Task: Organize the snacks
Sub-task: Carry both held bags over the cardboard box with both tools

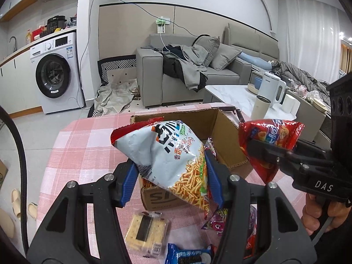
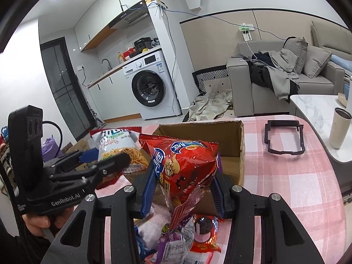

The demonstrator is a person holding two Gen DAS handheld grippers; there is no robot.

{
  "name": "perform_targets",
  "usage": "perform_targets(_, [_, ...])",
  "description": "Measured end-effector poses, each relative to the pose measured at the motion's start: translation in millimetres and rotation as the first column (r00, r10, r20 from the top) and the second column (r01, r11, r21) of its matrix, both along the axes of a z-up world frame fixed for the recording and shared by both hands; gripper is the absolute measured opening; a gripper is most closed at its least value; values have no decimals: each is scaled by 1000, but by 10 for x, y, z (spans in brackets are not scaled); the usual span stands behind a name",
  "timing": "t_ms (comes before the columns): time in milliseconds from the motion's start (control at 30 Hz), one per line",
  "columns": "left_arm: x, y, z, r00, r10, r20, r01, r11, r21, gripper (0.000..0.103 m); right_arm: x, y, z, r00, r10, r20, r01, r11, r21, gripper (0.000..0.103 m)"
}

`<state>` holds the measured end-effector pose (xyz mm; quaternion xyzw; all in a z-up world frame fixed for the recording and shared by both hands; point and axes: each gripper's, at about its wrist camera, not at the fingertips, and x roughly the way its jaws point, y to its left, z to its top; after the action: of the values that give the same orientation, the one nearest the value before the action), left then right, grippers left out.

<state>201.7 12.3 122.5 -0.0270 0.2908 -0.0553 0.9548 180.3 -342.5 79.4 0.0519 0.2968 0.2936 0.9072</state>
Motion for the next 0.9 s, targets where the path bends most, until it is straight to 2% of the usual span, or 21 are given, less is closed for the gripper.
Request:
perform_targets(467, [568, -202, -274, 1000, 9, -16, -9, 1000, 15, 54, 368, 105, -98, 1000, -13, -18, 13, 1000, 14, 45])
perform_targets(900, [877, -235, -594, 999, 14, -31, -14, 1000, 17, 54, 609, 174, -244, 998, -33, -46, 35, 999, 33, 45])
